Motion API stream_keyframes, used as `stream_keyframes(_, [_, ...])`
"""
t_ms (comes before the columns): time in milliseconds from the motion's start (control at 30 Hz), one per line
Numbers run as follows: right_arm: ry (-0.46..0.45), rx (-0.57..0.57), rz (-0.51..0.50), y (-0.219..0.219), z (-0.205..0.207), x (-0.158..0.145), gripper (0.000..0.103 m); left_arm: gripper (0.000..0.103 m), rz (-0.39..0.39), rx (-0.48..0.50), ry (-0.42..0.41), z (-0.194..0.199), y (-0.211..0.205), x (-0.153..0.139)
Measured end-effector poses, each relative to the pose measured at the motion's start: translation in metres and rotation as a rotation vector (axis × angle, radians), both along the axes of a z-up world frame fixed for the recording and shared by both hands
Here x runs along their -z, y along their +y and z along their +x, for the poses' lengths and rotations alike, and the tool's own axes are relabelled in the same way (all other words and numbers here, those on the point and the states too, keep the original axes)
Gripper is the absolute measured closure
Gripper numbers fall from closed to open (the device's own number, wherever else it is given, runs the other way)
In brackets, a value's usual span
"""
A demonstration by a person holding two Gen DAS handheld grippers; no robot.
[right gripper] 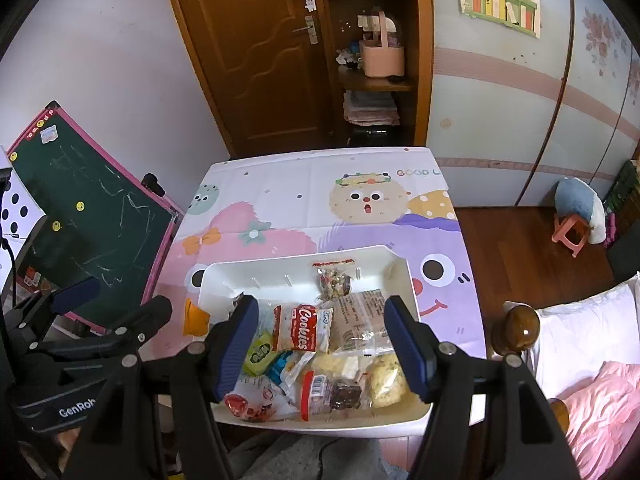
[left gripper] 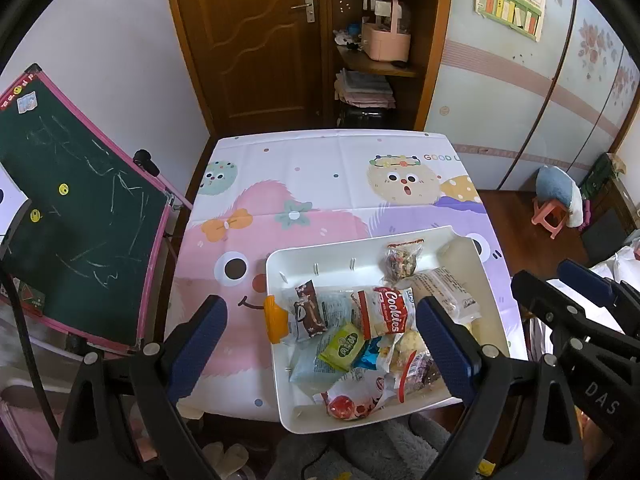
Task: Organize snacks
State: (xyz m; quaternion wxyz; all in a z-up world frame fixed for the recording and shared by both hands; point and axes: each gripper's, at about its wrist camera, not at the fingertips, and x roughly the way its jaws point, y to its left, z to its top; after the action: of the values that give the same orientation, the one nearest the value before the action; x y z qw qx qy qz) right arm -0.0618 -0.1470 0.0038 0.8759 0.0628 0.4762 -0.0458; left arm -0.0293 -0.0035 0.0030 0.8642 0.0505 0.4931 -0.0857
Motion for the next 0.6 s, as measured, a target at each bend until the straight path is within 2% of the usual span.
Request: stream_keyframes(600, [-0.011, 0.001, -0.013, -0.0046, 0.0011, -0.003, 0.037, 0.008, -0.005, 0.012, 0.01, 0.0053, -0.0023, 0.0006])
